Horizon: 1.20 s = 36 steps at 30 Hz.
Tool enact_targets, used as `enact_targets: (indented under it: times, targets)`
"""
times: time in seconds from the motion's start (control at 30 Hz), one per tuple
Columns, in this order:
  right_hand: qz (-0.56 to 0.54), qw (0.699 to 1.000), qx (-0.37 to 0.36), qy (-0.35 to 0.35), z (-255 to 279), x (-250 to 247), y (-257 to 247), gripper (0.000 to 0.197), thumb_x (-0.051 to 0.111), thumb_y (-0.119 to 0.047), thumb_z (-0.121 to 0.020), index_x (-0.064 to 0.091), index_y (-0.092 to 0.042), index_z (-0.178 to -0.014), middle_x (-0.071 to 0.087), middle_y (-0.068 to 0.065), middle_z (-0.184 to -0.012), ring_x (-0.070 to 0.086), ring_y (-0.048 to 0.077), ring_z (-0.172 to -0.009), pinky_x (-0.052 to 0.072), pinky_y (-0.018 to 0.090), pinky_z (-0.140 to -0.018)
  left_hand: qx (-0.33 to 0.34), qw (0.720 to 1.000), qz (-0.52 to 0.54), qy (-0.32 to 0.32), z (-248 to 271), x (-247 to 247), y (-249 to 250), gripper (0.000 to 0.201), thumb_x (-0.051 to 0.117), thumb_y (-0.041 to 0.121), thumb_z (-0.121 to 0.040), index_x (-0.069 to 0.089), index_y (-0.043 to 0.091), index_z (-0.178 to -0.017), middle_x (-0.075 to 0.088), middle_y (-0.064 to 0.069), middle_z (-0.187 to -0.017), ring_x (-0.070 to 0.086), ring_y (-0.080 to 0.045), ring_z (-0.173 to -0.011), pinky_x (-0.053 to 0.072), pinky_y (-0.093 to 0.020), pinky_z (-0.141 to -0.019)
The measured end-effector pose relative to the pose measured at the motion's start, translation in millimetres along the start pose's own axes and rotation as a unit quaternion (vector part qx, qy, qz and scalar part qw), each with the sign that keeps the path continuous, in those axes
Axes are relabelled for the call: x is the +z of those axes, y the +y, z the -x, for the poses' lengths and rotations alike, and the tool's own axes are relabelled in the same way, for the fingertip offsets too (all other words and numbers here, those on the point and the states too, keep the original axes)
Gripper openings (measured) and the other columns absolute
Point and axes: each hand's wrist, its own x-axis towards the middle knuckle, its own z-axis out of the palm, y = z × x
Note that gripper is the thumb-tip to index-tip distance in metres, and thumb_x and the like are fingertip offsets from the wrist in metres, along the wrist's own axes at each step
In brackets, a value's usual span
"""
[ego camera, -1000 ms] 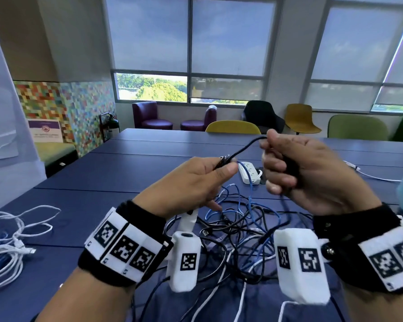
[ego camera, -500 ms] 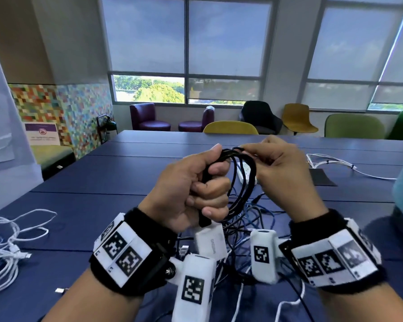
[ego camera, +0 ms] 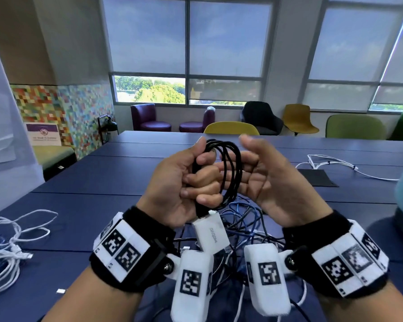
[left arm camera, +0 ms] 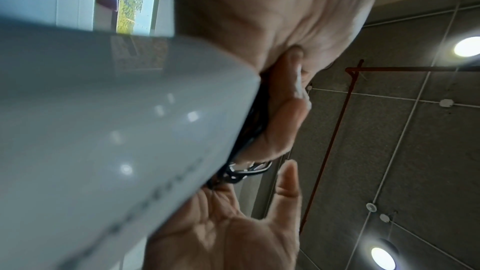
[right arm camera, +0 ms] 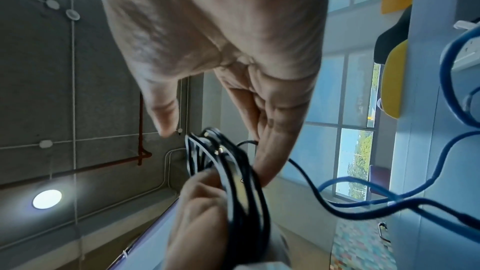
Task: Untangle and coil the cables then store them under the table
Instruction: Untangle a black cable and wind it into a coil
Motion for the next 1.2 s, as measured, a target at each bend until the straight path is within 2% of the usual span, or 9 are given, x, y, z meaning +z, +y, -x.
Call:
enact_targets:
  times: [0.17, 0.43, 0.57, 0.63, 0.7, 0.83, 0.97, 1.1, 1.2]
  targets:
    - [0.119, 0.992, -0.029, 0.029, -3, 6, 14, 0.019, 0.061, 0.007, -0.085, 0.071, 0.003, -0.101, 0.058, 0.018, -0.086, 0.049, 0.027, -0.076, 0.046, 0.04, -0.074, 0.009, 0.997, -0.042, 0.064, -2, 5, -4, 0.04, 0.037, 0.043, -0.098, 0.039, 0.019, -0.066, 0.01, 0.008, -0.044, 0.006, -0.008, -0.035, 0.024, -0.019, -0.041]
    - [0.236, 0.955, -0.125, 0.13, -2, 20, 25, 0.029, 0.061, 0.007, -0.083, 0.068, -0.018, -0.07, 0.062, -0.001, -0.071, 0.047, 0.019, -0.058, 0.049, 0.036, -0.06, 0.036, 0.982, -0.097, 0.155, -5, 1, -2, 0.042, 0.039, 0.042, -0.1, 0.042, 0.015, -0.067, 0.019, 0.008, -0.042, 0.015, -0.005, -0.032, 0.029, -0.018, -0.041]
    - [0.382, 0.886, -0.204, 0.166, -5, 14, 25, 0.018, 0.085, -0.015, -0.07, 0.07, -0.023, -0.075, 0.059, -0.001, -0.09, 0.058, 0.011, -0.062, 0.049, 0.025, -0.058, 0.035, 0.979, -0.096, 0.178, -4, -1, 1, 0.043, 0.041, 0.041, -0.099, 0.043, 0.015, -0.065, 0.017, 0.008, -0.043, 0.015, -0.004, -0.031, 0.023, -0.017, -0.04]
    - [0.453, 0.831, -0.266, 0.184, -4, 11, 24, 0.038, 0.09, -0.022, -0.064, 0.069, -0.024, -0.095, 0.055, -0.008, -0.096, 0.055, 0.008, -0.06, 0.045, 0.015, -0.057, 0.031, 0.978, -0.09, 0.185, -4, -3, 2, 0.042, 0.041, 0.04, -0.1, 0.043, 0.015, -0.065, 0.018, 0.008, -0.043, 0.015, -0.004, -0.031, 0.022, -0.016, -0.039]
    - [0.491, 0.784, -0.34, 0.17, -3, 8, 23, 0.049, 0.087, -0.017, -0.068, 0.068, -0.027, -0.112, 0.052, -0.009, -0.105, 0.053, 0.011, -0.062, 0.047, 0.02, -0.059, 0.026, 0.977, -0.088, 0.194, -3, -6, 4, 0.042, 0.042, 0.039, -0.1, 0.043, 0.015, -0.065, 0.018, 0.008, -0.043, 0.014, -0.004, -0.03, 0.021, -0.016, -0.039]
    - [0.505, 0.704, -0.477, 0.149, -2, 11, 29, 0.009, 0.073, -0.007, -0.087, 0.075, -0.01, -0.096, 0.053, 0.006, -0.1, 0.046, 0.02, -0.064, 0.043, 0.034, -0.056, 0.025, 0.975, -0.081, 0.207, -2, -10, 8, 0.041, 0.043, 0.037, -0.099, 0.043, 0.016, -0.064, 0.018, 0.009, -0.042, 0.014, -0.004, -0.03, 0.021, -0.016, -0.038]
    - [0.394, 0.762, -0.49, 0.158, -3, 15, 30, 0.004, 0.067, -0.002, -0.091, 0.071, -0.002, -0.092, 0.058, 0.006, -0.085, 0.055, 0.011, -0.071, 0.043, 0.019, -0.061, 0.035, 0.969, -0.088, 0.228, -1, -9, 12, 0.039, 0.043, 0.036, -0.098, 0.042, 0.016, -0.064, 0.017, 0.008, -0.044, 0.014, -0.004, -0.029, 0.02, -0.016, -0.039]
    - [0.114, 0.923, -0.328, 0.167, 0, 21, 20, 0.017, 0.06, -0.025, -0.091, 0.07, -0.012, -0.09, 0.055, 0.007, -0.066, 0.045, 0.025, -0.05, 0.04, 0.027, -0.045, 0.084, 0.95, -0.126, 0.272, -3, -9, 9, 0.04, 0.042, 0.037, -0.101, 0.043, 0.015, -0.067, 0.019, 0.007, -0.045, 0.014, -0.004, -0.032, 0.022, -0.016, -0.039]
    - [-0.036, 0.959, -0.246, 0.134, 2, 18, 8, 0.024, 0.051, -0.027, -0.094, 0.069, -0.013, -0.086, 0.059, 0.007, -0.065, 0.052, 0.02, -0.052, 0.048, 0.028, -0.05, 0.123, 0.934, -0.15, 0.301, -5, -13, 7, 0.04, 0.038, 0.037, -0.103, 0.042, 0.014, -0.071, 0.021, 0.008, -0.046, 0.015, -0.004, -0.034, 0.022, -0.016, -0.039]
